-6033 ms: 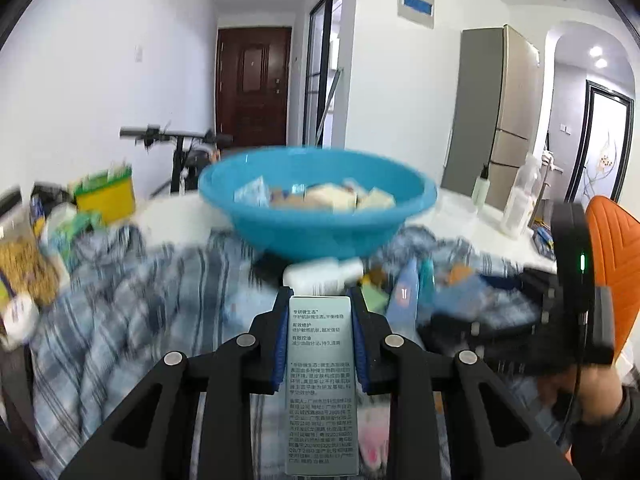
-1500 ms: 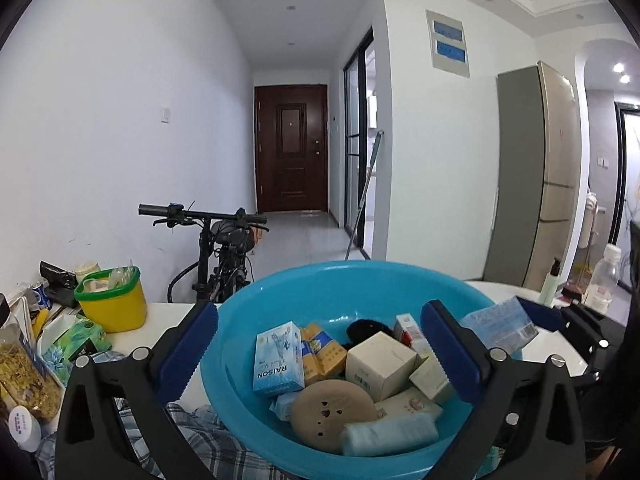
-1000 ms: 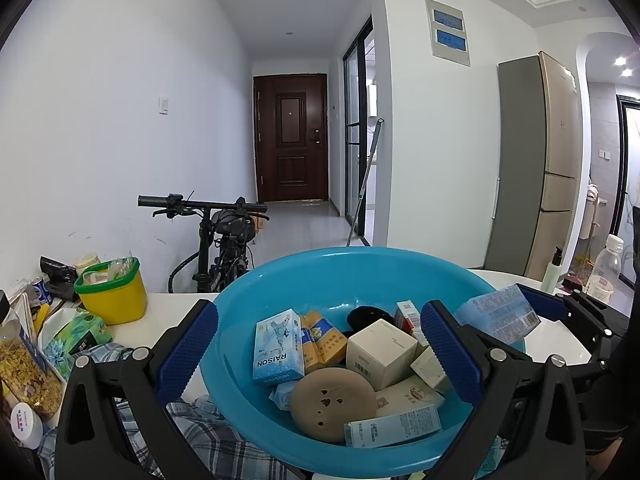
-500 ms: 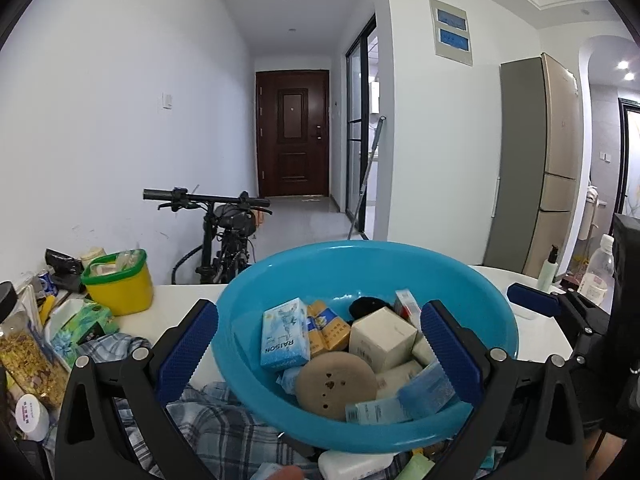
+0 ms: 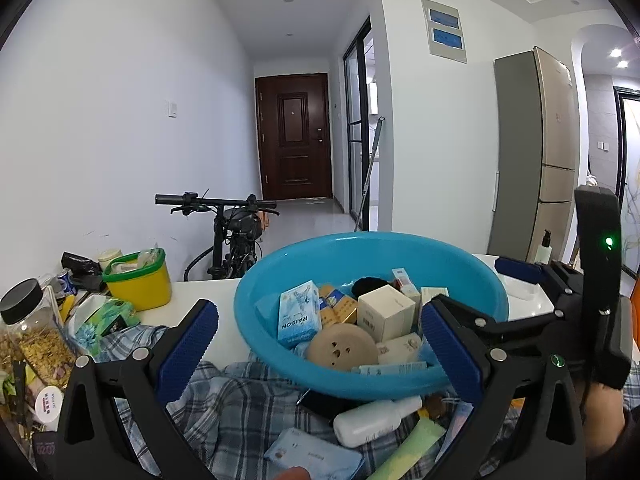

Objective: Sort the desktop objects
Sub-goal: 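Withdraw both tools from the basin back over the shirt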

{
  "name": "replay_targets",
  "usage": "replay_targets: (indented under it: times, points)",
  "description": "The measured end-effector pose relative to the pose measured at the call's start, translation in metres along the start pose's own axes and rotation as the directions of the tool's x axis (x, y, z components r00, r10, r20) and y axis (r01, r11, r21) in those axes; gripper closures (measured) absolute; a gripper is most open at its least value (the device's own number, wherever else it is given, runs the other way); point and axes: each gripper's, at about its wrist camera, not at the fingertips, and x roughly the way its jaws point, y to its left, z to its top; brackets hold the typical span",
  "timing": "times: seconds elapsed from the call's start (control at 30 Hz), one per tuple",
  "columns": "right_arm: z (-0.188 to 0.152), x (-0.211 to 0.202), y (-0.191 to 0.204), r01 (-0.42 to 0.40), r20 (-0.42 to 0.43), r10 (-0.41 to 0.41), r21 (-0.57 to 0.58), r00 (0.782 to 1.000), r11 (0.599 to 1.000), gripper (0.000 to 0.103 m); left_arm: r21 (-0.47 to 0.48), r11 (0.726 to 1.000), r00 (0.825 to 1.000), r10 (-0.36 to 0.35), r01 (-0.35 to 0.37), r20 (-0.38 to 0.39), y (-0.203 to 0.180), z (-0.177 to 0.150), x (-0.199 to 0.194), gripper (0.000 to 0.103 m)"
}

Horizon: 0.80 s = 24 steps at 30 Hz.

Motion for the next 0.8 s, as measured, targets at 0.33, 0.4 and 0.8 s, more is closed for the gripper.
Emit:
replay_targets:
  times: [0.33, 0.4, 0.8]
  points:
    - [0.001, 0.001, -0.001, 0.005, -0.003, -0.005, 0.002, 1.0, 1.0, 0.0, -0.022, 1.0, 1.0, -0.017, 0.017, -0.004, 0.005, -0.021, -0.032, 0.0]
    - [0.0, 0.0, -0.002, 0.002, -0.002, -0.002, 0.003, 1.0, 1.0, 0.0, -0.022, 0.999, 1.0, -0.029, 0.029, -0.005, 0.005, -0.034, -0.036, 0.0]
    - [-0.004, 0.006, -0.002, 0.023, -0.019, -0.023, -0.01, 1.0, 1.0, 0.0, -0.087, 0.995, 0.994, -0.05, 0.041, -0.096, 0.016, -0.072, -0.017, 0.0]
